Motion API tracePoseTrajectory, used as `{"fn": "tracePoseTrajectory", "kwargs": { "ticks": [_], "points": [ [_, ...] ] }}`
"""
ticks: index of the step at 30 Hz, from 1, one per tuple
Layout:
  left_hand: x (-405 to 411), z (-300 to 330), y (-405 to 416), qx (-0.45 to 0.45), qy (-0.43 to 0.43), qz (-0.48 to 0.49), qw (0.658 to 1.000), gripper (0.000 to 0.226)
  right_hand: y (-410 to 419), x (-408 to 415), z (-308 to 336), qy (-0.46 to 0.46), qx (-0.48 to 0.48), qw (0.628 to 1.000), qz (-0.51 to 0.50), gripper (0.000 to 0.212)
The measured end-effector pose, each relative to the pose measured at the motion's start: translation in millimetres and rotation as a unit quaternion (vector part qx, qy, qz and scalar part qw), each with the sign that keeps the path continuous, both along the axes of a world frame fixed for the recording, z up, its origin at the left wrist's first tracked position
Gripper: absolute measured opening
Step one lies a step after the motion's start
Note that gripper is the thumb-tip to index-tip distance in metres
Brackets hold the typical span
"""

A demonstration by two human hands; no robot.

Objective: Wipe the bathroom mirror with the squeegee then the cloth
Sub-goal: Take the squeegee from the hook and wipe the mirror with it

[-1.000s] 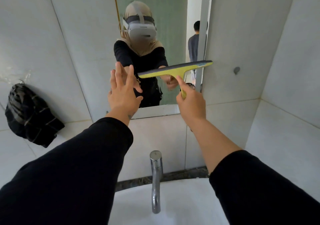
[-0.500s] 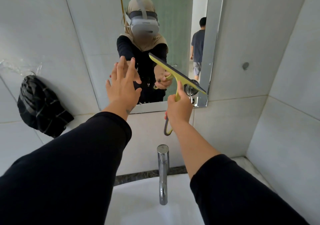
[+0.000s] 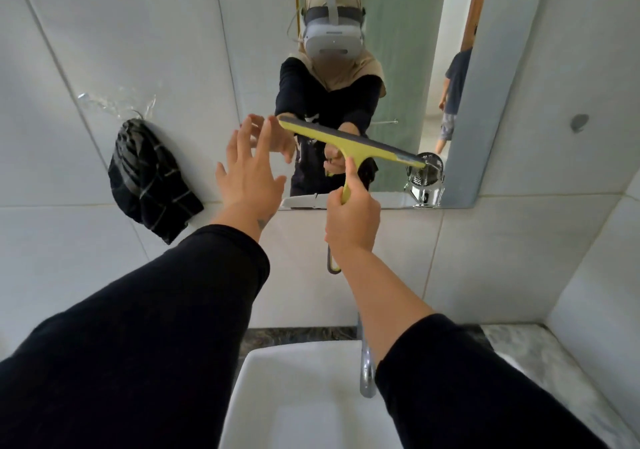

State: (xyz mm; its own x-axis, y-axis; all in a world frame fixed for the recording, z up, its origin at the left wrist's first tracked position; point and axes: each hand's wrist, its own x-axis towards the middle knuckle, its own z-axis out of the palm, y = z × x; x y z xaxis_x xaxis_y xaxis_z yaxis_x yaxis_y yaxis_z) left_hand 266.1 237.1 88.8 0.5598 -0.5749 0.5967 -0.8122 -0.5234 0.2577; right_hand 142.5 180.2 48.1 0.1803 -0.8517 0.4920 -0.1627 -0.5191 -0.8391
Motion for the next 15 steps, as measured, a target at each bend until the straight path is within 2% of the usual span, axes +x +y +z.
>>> {"fn": "tracePoseTrajectory", "kwargs": {
  "ticks": [5, 12, 15],
  "points": [
    [8, -13, 10, 0.008, 0.004, 0.02, 1.0, 0.088, 2, 14, -7, 0.019, -0.031, 0.999, -0.02, 0.056],
    [10, -22, 13, 0.024, 0.01, 0.031, 0.999, 0.089, 17, 21, -16, 0.202, -0.125, 0.971, 0.008, 0.058],
    [8, -28, 9, 0.025, 0.013, 0.023, 0.999, 0.089, 8, 6, -18, 0.311, -0.197, 0.93, 0.01, 0.066]
  ]
}}
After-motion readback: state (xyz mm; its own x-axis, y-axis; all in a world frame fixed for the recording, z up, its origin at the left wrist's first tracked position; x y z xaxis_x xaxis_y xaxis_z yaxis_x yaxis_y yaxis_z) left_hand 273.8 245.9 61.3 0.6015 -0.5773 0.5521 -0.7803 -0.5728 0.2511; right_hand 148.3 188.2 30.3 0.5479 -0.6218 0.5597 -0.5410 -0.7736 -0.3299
